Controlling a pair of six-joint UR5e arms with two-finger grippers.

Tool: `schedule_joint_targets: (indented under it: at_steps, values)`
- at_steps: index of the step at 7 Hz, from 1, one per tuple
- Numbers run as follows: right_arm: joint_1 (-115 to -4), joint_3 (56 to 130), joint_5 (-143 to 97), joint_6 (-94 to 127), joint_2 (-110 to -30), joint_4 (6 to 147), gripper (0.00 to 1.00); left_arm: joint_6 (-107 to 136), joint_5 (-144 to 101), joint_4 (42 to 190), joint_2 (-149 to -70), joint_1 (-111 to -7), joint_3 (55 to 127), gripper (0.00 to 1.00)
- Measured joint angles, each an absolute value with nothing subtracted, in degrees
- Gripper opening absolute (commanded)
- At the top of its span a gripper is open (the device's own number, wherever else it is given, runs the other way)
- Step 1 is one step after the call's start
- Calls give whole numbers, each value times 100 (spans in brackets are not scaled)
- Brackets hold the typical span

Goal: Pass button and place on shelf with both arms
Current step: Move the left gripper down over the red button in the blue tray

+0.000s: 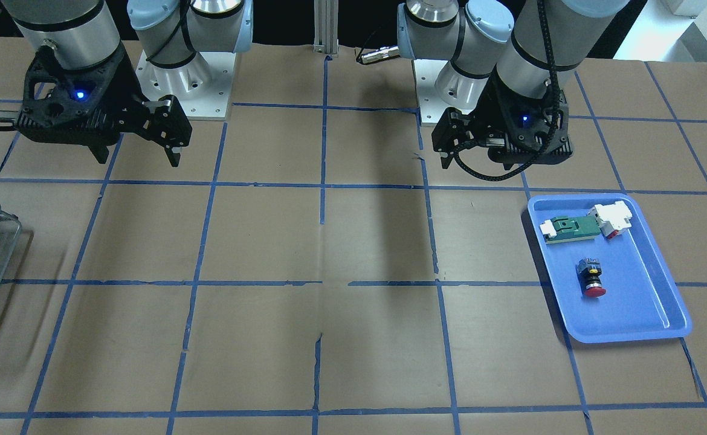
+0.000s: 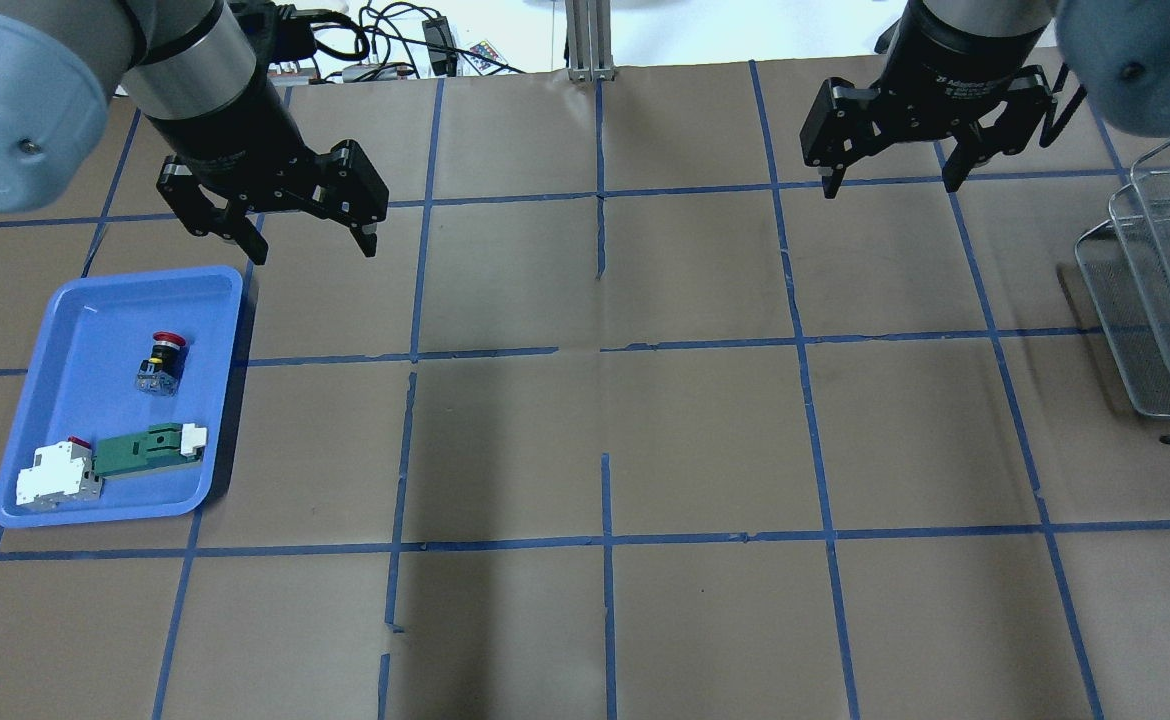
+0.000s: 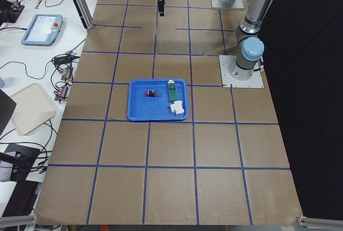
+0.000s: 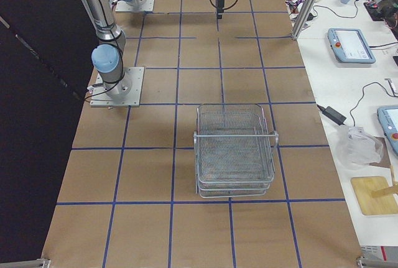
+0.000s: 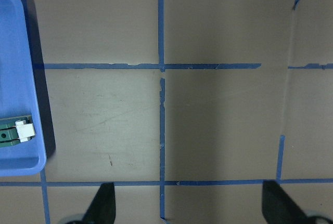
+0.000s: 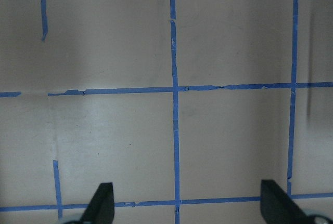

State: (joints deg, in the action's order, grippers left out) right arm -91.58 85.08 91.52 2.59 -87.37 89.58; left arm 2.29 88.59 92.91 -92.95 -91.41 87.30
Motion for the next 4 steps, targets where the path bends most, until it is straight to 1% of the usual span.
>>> schedule_joint_targets:
  at_steps: [2, 4]
  values:
    - [-9158, 8584, 9135, 273, -8753, 8964, 100, 190, 8859, 9284, -9276, -9123, 8780, 100]
    - [-9164, 8607, 9130, 291, -8748, 8977, 100, -2, 8861, 9252, -9304, -8827, 8800, 100]
